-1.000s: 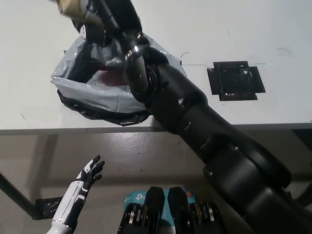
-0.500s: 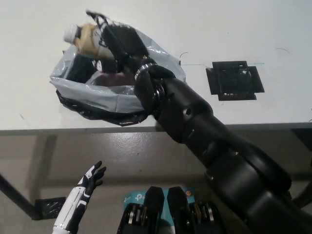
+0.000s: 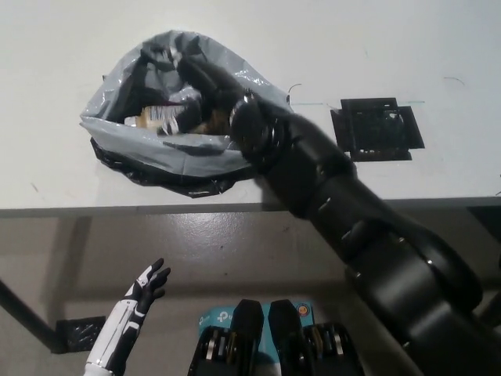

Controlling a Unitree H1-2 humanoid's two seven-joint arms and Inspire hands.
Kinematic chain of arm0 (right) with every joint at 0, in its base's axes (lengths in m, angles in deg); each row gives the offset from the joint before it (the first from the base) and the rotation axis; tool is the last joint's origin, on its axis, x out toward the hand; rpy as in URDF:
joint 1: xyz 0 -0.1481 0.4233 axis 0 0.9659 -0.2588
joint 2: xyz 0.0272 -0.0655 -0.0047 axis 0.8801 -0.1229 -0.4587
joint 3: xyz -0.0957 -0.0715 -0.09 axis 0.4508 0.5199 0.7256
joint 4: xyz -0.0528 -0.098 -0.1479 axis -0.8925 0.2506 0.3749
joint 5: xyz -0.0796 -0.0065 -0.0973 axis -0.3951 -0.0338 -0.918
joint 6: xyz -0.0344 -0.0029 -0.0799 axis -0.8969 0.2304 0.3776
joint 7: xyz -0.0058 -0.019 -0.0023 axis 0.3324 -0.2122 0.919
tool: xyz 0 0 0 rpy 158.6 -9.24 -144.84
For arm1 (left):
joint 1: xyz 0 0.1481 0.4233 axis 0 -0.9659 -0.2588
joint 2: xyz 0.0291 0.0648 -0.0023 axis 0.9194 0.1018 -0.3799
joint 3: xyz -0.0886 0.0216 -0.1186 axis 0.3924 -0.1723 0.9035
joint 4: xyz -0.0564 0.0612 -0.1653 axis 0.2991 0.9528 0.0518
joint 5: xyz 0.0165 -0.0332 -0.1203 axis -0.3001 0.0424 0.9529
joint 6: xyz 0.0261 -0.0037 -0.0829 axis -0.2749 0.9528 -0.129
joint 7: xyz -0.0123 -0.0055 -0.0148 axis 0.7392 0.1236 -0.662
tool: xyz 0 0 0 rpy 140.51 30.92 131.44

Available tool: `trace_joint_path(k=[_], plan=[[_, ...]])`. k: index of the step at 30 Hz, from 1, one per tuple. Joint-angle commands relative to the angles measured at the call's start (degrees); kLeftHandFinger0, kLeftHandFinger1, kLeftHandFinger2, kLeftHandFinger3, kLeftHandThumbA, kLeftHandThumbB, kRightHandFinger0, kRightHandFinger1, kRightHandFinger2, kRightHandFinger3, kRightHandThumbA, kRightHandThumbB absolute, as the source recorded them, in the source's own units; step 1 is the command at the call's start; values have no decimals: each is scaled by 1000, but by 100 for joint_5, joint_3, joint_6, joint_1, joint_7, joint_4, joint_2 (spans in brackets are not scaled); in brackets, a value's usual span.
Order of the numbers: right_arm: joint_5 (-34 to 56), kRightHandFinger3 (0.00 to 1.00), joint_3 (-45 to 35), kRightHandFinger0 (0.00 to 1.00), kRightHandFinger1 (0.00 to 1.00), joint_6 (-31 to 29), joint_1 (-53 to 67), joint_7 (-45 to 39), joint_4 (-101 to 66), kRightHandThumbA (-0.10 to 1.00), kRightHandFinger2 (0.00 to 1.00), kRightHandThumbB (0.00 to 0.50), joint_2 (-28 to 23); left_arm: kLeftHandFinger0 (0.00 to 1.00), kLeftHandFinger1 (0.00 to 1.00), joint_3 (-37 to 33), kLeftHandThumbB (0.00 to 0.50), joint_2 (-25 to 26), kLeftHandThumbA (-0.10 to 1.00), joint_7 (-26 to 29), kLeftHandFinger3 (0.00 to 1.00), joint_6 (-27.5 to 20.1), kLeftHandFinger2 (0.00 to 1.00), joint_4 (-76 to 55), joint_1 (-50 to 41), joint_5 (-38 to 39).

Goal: Use the right hand to pick up a bottle of protein shake and place it into a plastic bag on the left side

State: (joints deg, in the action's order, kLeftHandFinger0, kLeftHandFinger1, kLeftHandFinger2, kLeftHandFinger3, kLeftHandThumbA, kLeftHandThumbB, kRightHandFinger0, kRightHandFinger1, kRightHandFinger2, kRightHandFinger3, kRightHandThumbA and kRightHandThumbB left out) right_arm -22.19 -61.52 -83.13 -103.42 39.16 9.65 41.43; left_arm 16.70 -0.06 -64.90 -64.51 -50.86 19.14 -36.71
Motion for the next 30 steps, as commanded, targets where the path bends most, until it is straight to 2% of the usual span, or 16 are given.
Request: trace_joint_path(k=[1, 3, 4, 5, 9, 11, 12, 14, 18, 21, 22, 25, 26, 28, 29, 30], plan=[[1378, 1000, -862, 1000, 1000, 706, -485, -1325, -2614, 1000, 1000, 500, -542, 1000, 1000, 19, 234, 40, 1000, -16, 1000, -362, 1000, -146, 122, -33], [1579, 1000, -1074, 1000, 1000, 894, -376, -1385, -3527, 1000, 1000, 470, -748, 1000, 1000, 45, 238, 60, 1000, 5, 1000, -332, 1000, -159, 179, -65], [1876, 1000, -1383, 1000, 1000, 1159, -136, -1329, -4875, 1000, 1000, 414, -1070, 1000, 1000, 69, 245, 66, 1000, 23, 1000, -316, 1000, -160, 270, -78], [1941, 1000, -1463, 1000, 1000, 1196, -84, -1305, -5193, 1000, 1000, 404, -1157, 1000, 1000, 77, 245, 70, 1000, 27, 1000, -312, 1000, -150, 310, -79], [2803, 1000, -2351, 1000, 1000, 1829, 642, -1086, -7999, 948, 1000, 425, -1943, 1000, 1000, 152, 238, 125, 1000, 6, 1000, -264, 1000, -64, 596, 2], [3233, 1000, -2740, 1000, 1000, 2022, 1239, -922, -9110, 918, 1000, 396, -2308, 1000, 1000, 204, 208, 165, 1000, -21, 1000, -208, 1000, -71, 696, 90], [3287, 1000, -2804, 1000, 1000, 1934, 1449, -903, -9360, 934, 1000, 372, -2454, 1000, 1000, 234, 201, 185, 1000, -31, 1000, -139, 1000, -81, 763, 136], [3484, 1000, -2950, 1000, 1000, 1790, 2234, -887, -10148, 956, 1000, 371, -2875, 1000, 1000, 277, 207, 176, 1000, -53, 1000, -11, 1000, -60, 900, 258], [3665, 1000, -2984, 1000, 1000, 1547, 3569, -769, -11053, 926, 1000, 393, -3199, 1000, 1000, 307, 194, 208, 1000, -67, 1000, 3, 1000, 38, 1068, 280], [3518, 1000, -2823, 1000, 1000, 1126, 4815, -503, -11657, 966, 1000, 392, -3118, 1000, 1000, 298, 181, 210, 1000, -94, 1000, -25, 1000, 150, 1193, 296], [3537, 1000, -2774, 1000, 1000, 1041, 4965, -463, -11711, 967, 1000, 371, -3120, 1000, 1000, 296, 181, 203, 1000, -89, 1000, -38, 1000, 176, 1208, 289], [3430, 1000, -2482, 1000, 1000, 828, 5442, -332, -11894, 986, 1000, 405, -2930, 1000, 1000, 285, 183, 212, 1000, -65, 1000, -59, 1000, 218, 1216, 210], [3356, 1000, -2371, 1000, 1000, 810, 5577, -283, -11945, 952, 1000, 427, -2826, 1000, 1000, 289, 180, 217, 1000, -56, 1000, -30, 1000, 212, 1220, 191], [3139, 1000, -2128, 1000, 1000, 430, 5961, -228, -11877, 994, 1000, 383, -2621, 1000, 1000, 286, 176, 214, 1000, -59, 1000, 14, 1000, 218, 1233, 189], [3333, 1000, -1932, 1000, 1000, -57, 6103, -170, -11586, 966, 1000, 382, -2432, 1000, 1000, 292, 182, 204, 1000, -64, 1000, 8, 1000, 238, 1246, 220], [3411, 1000, -1877, 977, 1000, -209, 6167, -142, -11504, 948, 1000, 382, -2383, 1000, 1000, 283, 182, 192, 1000, -68, 1000, 5, 1000, 254, 1257, 223]])
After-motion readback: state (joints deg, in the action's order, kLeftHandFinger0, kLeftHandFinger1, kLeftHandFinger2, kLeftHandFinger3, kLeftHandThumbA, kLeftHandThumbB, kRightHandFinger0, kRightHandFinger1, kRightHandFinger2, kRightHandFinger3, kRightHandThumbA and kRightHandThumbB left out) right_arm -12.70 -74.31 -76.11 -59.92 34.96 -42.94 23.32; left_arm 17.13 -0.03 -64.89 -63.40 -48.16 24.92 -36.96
